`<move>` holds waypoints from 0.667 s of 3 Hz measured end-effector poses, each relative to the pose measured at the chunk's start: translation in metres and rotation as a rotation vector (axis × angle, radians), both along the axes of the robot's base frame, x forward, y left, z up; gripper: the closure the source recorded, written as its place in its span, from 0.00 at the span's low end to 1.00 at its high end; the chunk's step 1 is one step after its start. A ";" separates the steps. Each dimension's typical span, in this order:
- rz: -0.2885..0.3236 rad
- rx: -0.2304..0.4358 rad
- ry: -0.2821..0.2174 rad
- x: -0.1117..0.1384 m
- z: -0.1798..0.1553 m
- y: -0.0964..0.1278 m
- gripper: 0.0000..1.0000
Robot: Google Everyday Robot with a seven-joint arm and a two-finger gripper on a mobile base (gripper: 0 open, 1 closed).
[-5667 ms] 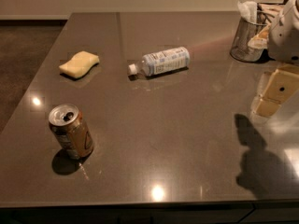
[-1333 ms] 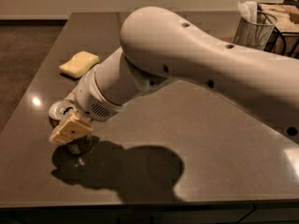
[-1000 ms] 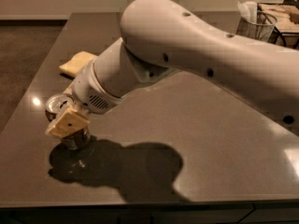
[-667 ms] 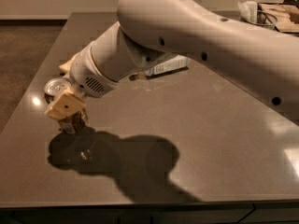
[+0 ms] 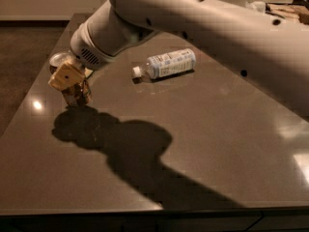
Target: Move orange can near sponge
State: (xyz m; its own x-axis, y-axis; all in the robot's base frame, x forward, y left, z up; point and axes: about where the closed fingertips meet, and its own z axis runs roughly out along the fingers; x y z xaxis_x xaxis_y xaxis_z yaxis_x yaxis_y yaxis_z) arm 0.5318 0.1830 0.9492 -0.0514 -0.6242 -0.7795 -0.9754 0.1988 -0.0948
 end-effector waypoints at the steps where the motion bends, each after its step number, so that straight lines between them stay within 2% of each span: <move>1: -0.055 -0.023 -0.006 0.038 -0.009 -0.005 1.00; 2: -0.092 -0.037 0.012 0.066 -0.024 -0.008 1.00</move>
Offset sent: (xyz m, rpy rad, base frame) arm 0.1037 -0.0167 -0.0445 -0.0531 0.0380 -0.1444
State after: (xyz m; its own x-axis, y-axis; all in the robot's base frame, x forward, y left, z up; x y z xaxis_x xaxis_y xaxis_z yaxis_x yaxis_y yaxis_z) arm 0.5980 0.1746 0.9253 -0.1188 -0.6447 -0.7551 -0.9544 0.2840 -0.0923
